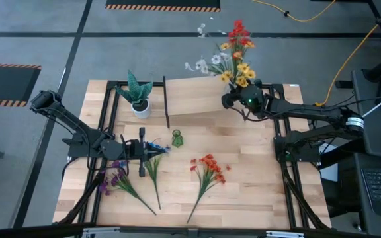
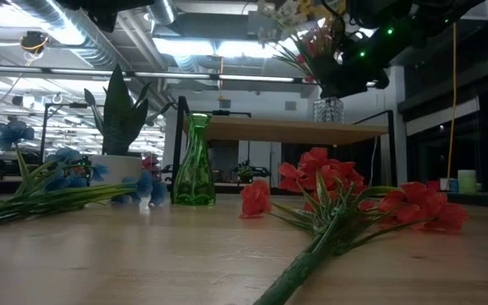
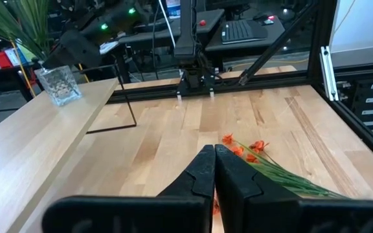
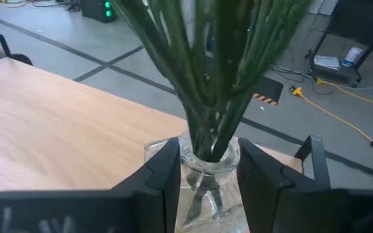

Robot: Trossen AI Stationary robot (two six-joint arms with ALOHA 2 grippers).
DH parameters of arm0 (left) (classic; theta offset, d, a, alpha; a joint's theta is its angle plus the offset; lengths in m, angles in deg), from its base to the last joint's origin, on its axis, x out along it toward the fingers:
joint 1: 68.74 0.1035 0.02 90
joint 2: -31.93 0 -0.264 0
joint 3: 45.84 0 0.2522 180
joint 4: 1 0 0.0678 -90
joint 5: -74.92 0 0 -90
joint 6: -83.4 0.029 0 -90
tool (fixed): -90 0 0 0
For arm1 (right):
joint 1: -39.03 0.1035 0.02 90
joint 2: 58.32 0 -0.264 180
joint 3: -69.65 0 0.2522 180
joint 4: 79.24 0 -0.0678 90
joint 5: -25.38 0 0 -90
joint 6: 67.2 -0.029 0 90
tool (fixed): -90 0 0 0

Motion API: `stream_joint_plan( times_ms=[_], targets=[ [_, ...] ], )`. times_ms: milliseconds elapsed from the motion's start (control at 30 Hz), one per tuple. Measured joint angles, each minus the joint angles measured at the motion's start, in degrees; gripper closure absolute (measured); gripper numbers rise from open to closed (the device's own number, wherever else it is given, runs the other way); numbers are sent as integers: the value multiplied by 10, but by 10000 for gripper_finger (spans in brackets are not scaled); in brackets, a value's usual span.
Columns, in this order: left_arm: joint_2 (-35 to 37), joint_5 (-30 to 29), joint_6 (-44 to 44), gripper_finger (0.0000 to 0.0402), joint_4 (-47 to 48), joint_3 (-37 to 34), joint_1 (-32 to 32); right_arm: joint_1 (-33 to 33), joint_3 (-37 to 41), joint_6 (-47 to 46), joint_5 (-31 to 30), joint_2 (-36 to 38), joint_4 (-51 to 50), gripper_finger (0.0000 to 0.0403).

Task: Pick and place flowers into a vace then onto a shelf
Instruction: Put the transparent vase on the shelf

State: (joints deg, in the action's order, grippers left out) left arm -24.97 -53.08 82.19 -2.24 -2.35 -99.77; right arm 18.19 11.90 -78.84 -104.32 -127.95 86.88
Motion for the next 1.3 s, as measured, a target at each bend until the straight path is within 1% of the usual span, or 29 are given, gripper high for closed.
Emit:
stream_joint_plan(
  times_ms=[133,467,833,900,967,1167,1233,1300],
  targets=[
    [0,0,0,394,0,0,0,0,0,2,17,0,0,278],
    [0,0,-7,399,2,0,0,0,1,-1,24,0,-3,230],
    [0,0,-10,400,3,0,0,2,2,1,33,6,-6,212],
    [0,0,-11,400,6,0,0,2,2,-1,37,7,-6,214],
    [0,0,-11,398,8,0,0,2,2,-2,38,7,-6,226],
    [0,1,-11,394,8,0,0,2,2,-3,40,7,-6,285],
    [0,1,-11,395,8,0,0,2,2,-3,41,7,-6,288],
    [0,1,-11,396,8,0,0,2,2,-1,41,7,-6,276]
  ],
)
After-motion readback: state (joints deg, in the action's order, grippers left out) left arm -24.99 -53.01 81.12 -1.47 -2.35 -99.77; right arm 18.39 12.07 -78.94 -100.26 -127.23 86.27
